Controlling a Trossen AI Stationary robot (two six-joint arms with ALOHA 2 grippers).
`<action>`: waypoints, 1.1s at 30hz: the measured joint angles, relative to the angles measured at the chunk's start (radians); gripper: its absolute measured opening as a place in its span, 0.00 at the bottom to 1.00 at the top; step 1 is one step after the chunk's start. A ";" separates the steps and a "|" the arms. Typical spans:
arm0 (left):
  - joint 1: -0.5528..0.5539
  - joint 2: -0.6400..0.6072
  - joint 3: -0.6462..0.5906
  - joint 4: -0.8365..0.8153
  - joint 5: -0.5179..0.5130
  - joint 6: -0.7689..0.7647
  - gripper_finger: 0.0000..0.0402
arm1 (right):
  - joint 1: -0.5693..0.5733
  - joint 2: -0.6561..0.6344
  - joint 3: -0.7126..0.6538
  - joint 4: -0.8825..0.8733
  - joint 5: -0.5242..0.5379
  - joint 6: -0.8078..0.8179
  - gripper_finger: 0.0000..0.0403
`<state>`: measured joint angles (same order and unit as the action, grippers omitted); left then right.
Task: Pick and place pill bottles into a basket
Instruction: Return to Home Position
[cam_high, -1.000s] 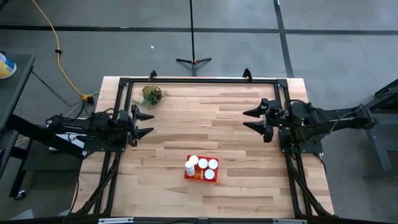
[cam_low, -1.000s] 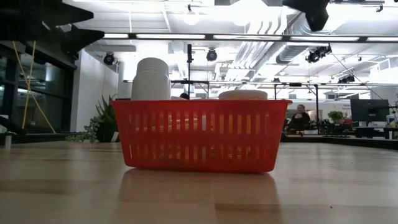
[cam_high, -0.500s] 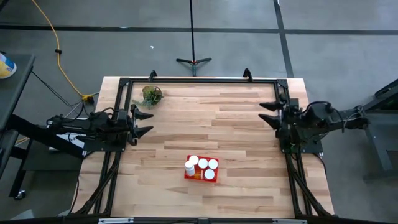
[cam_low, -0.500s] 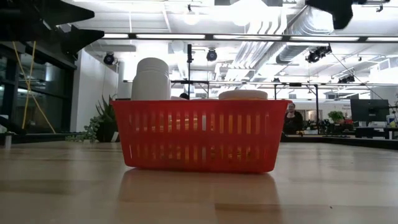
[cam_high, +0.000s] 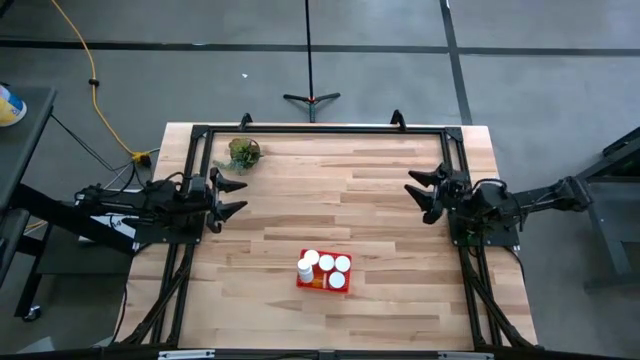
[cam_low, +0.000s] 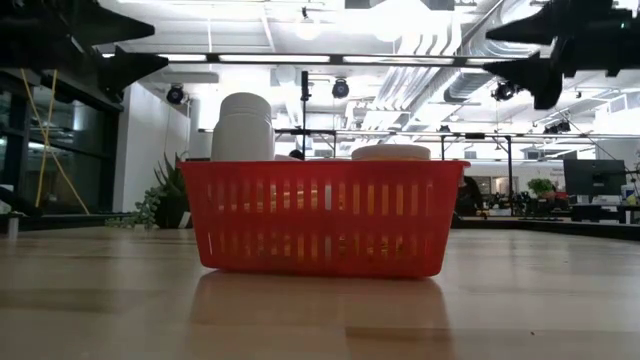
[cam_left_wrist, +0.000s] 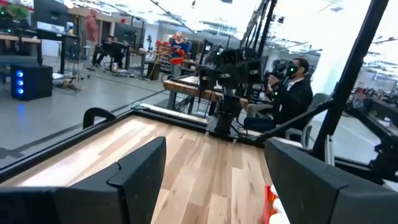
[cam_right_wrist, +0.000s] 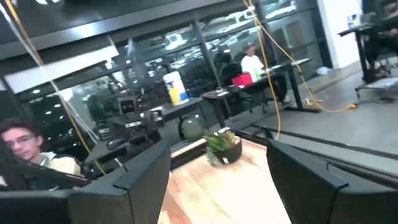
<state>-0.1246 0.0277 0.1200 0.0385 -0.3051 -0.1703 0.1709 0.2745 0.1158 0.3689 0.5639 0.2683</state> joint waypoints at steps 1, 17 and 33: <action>0.000 0.000 0.000 -0.008 -0.001 0.000 0.77 | -0.008 0.000 -0.009 0.000 0.000 0.012 0.64; 0.000 0.000 0.000 -0.154 -0.068 -0.032 0.77 | -0.221 0.000 -0.042 -0.133 -0.306 0.105 0.64; 0.000 0.000 0.000 -0.272 -0.101 -0.017 0.77 | -0.389 0.000 -0.042 -0.254 -0.628 0.052 0.64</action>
<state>-0.1246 0.0277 0.1200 -0.2338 -0.4061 -0.1871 -0.2178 0.2745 0.0742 0.1153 -0.0640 0.3200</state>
